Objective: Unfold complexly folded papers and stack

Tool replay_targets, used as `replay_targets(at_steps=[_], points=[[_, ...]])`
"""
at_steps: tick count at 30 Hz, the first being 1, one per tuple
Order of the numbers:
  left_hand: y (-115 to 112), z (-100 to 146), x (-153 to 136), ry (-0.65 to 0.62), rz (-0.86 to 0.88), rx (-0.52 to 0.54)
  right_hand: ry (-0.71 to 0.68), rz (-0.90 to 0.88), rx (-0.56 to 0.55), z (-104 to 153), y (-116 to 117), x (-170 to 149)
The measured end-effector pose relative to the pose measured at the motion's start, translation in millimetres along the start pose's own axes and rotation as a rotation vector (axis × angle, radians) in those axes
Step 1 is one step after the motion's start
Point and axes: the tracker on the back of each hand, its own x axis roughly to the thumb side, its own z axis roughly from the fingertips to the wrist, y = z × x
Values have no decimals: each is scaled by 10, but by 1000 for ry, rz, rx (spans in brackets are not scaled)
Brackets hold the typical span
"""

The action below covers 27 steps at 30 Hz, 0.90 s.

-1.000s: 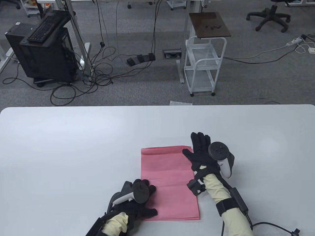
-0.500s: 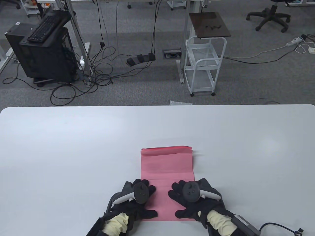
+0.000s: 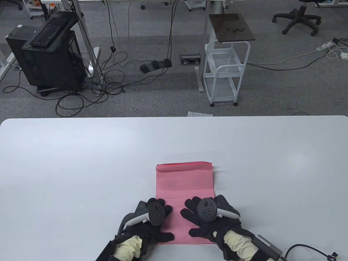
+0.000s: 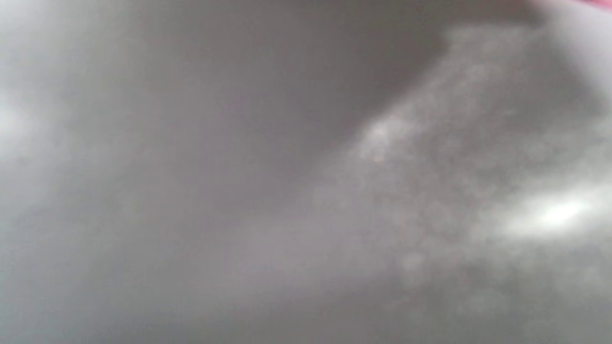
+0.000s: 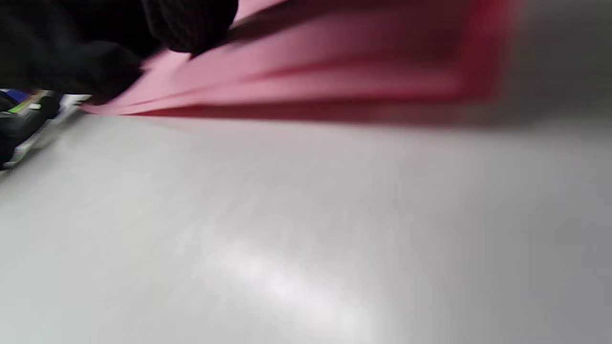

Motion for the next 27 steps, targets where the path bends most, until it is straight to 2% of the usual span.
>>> replay_targets(at_steps=[1,7,10,14,16,18,20,22,24,27], points=[[0,1,1,0,0,-1,10,-3,32,-58,-70,-100],[1,1,2,-3,-1,0,235,-231,-112,-62,-400,-773],[1,0,4,-4,-2,1,281,-269,-134,-43,-436,-873],[0,1,5,-2,-3,1,274,-213,-184,-27,-471,-739],[0,2,5,-3,-3,1,163,-93,-196,1,-423,-522],[-1,2,7,-4,-3,0,31,-49,-145,-23,-326,-268],[-1,2,6,-4,-3,0,-14,0,-72,-103,-266,-116],[-2,2,7,-5,-3,-1,4,53,6,-250,-282,-64],[-1,2,7,-5,-2,0,51,23,31,-390,-359,-120],[-1,1,8,-6,-3,0,120,-21,-1,-539,-533,-279]])
